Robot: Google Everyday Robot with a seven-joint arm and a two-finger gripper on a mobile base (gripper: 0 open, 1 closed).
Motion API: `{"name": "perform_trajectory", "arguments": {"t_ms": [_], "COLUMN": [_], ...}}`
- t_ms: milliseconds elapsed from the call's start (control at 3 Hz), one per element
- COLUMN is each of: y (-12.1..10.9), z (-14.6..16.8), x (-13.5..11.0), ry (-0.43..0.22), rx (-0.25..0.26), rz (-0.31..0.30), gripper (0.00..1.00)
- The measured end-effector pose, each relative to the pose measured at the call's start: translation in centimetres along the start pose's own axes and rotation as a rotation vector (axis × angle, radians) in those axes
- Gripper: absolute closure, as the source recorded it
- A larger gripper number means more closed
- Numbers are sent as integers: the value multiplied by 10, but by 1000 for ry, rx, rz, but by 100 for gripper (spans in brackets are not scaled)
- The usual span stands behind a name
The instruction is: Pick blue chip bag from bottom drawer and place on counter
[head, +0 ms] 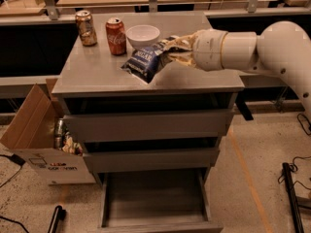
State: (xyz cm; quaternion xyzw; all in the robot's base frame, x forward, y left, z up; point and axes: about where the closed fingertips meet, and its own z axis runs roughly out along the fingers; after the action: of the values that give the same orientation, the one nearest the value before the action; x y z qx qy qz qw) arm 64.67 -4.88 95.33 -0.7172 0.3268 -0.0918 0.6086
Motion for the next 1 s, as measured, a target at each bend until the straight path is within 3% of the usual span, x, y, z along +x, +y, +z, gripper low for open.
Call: {"name": "perform_trajectory", "arguments": {"t_ms": [333, 667, 1000], "y": [35, 49, 47], "z": [-1, -2, 0], "x": [24, 38, 39], "ry": [147, 241, 243], "rx": [15, 54, 73], "rz": [125, 221, 250], "gripper": [99, 77, 52]}}
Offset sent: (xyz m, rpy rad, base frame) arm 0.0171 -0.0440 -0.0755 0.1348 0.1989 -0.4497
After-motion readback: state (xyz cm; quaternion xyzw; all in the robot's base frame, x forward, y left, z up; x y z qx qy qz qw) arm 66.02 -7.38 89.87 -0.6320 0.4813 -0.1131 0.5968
